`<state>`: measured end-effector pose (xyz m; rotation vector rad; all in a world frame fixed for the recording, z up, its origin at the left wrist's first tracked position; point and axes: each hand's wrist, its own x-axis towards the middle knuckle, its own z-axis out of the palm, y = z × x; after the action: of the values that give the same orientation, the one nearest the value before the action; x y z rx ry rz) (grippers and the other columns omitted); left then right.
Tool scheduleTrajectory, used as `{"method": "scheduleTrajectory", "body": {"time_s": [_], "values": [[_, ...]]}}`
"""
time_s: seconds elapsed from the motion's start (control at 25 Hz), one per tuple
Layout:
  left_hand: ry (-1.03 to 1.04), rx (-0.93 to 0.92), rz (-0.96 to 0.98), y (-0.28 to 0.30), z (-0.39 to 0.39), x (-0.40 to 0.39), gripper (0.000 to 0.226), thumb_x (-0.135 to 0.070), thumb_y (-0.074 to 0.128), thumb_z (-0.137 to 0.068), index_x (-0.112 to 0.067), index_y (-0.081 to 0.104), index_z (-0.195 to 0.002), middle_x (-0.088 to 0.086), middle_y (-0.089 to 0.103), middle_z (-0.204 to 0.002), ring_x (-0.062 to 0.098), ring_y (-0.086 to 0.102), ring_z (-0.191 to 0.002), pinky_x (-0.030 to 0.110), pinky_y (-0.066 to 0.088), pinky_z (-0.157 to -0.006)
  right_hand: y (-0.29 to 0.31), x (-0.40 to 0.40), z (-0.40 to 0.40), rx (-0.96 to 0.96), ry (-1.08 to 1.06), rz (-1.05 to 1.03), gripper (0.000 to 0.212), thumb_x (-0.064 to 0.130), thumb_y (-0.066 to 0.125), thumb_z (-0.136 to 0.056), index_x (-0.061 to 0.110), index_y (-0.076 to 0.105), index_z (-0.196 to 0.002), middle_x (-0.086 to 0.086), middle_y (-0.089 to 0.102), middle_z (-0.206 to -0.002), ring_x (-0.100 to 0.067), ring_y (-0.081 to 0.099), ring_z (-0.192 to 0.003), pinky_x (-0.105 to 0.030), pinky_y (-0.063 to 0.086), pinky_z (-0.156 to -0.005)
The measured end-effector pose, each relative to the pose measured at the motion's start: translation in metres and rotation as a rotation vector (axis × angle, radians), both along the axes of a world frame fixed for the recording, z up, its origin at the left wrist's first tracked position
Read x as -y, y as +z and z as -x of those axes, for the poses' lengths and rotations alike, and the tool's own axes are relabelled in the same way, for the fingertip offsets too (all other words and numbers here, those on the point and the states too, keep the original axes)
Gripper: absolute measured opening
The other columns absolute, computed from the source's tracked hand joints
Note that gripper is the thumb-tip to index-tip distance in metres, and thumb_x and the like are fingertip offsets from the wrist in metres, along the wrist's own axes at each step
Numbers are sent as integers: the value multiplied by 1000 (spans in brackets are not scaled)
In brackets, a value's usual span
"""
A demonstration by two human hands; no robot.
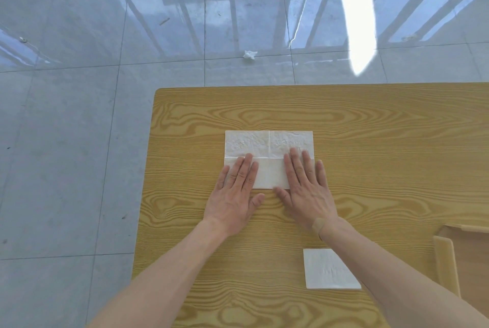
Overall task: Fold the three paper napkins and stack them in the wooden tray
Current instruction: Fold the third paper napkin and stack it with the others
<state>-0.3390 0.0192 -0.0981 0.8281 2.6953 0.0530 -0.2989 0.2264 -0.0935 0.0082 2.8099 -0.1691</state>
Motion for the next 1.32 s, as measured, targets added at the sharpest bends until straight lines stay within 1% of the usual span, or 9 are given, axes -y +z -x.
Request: {"method": "scheduleTrajectory", "body": {"time_s": [0.24, 0.36, 0.4, 0.48, 0.56, 0.64, 0.8, 0.96, 1.32], "values": [[61, 16, 11, 5, 9, 45, 74, -60, -3, -98, -13, -17, -153, 4, -23, -162, 18, -21, -148, 44, -3, -121, 3, -36, -13, 27, -107, 13, 79, 70, -4, -92, 20, -24, -150, 3, -26, -161, -18, -27, -146, -49, -7, -122], [63, 5, -64, 7, 10, 49, 74, -59, 3, -100, -11, -10, -155, 5, -16, -164, 18, -16, -150, 45, 0, -122, 7, -37, -13, 5, -129, 81, 77, 68, 1, -94, 21, -23, -151, 3, -25, -161, -17, -27, -146, -48, -6, -122], [84, -7, -110, 8, 11, 49, 73, -57, 9, -101, -10, -4, -156, 7, -9, -165, 19, -10, -151, 45, 2, -122, 10, -36, -12, -26, -150, 117, 76, 66, 7, -96, 21, -19, -152, 3, -20, -163, -17, -23, -148, -47, -5, -122], [131, -68, -226, 14, 18, 44, 67, -52, 25, -102, -9, 21, -154, 11, 20, -162, 25, 15, -149, 46, 15, -121, 18, -36, -7, -126, -158, 157, 70, 58, 24, -101, 20, 2, -156, -1, 2, -165, -20, -7, -151, -46, 4, -123], [136, -165, -313, 19, 32, 35, 54, -46, 42, -99, -11, 47, -141, 9, 48, -143, 27, 41, -133, 47, 32, -113, 26, -36, 4, -189, -113, 163, 60, 48, 42, -100, 20, 30, -151, -4, 30, -159, -24, 12, -151, -47, 15, -122], [144, -169, -326, 24, 47, 27, 45, -40, 55, -95, -14, 58, -131, 6, 58, -128, 28, 50, -120, 46, 37, -107, 31, -34, 16, -164, -92, 166, 53, 42, 53, -97, 22, 43, -144, -3, 42, -152, -27, 21, -148, -47, 18, -121], [157, -83, -304, 28, 62, 20, 34, -31, 71, -87, -19, 66, -118, 2, 62, -116, 29, 54, -113, 45, 37, -102, 35, -30, 28, -142, -107, 204, 41, 37, 61, -93, 26, 56, -132, -2, 48, -144, -25, 33, -140, -43, 24, -114], [183, -91, -336, 27, 64, 18, 24, -31, 74, -85, -21, 71, -106, 1, 64, -106, 27, 56, -106, 43, 37, -100, 36, -26, 34, -178, -181, 243, 27, 31, 68, -89, 22, 66, -114, 0, 58, -130, -24, 44, -129, -42, 32, -107], [238, -94, -478, 36, 65, 17, 4, -18, 72, -85, -19, 69, -89, -4, 65, -93, 21, 59, -94, 40, 40, -96, 41, -24, 33, -266, -206, 305, 4, 19, 69, -87, 21, 66, -89, 6, 68, -92, -24, 57, -102, -37, 38, -93]]}}
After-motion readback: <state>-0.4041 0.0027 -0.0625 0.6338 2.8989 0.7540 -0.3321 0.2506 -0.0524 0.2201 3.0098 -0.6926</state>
